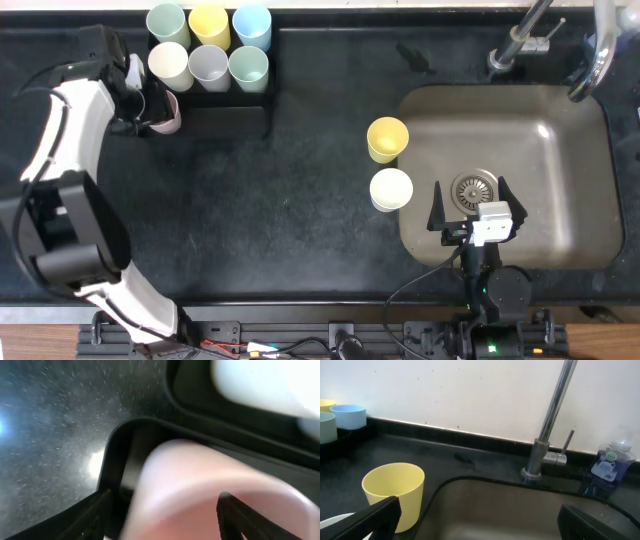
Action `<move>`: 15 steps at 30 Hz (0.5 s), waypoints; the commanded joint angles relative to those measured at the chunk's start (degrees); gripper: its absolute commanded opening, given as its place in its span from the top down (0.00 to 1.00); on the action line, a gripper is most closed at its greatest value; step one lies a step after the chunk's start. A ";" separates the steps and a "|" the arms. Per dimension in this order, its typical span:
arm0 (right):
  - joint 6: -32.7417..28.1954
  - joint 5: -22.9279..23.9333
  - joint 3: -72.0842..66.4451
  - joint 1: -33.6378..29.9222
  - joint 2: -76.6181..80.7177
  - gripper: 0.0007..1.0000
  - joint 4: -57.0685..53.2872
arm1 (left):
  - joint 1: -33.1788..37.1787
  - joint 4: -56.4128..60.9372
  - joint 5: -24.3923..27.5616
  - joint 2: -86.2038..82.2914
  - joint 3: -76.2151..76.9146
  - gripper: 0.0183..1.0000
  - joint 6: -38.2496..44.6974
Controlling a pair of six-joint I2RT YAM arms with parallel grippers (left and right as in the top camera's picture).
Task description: Store Cups
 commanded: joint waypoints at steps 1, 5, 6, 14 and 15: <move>0.04 0.22 -0.76 0.39 -0.63 0.00 0.31 | -1.44 -0.31 -0.87 -6.58 0.09 0.27 -2.32; 0.04 0.22 -0.79 0.39 -0.63 0.00 0.31 | -1.51 -0.96 -2.03 -9.31 0.09 0.27 -3.65; 0.04 0.22 -0.76 0.39 -0.63 0.00 0.28 | -1.51 -1.25 -2.12 -9.99 0.09 0.26 -3.63; 0.04 0.22 -0.76 0.39 -0.63 0.00 0.28 | -5.77 -1.86 -4.04 -16.20 0.70 0.22 -8.22; 0.04 0.22 -0.76 0.39 -0.63 0.00 0.28 | -7.61 -2.10 -5.20 -16.59 1.33 0.21 -9.42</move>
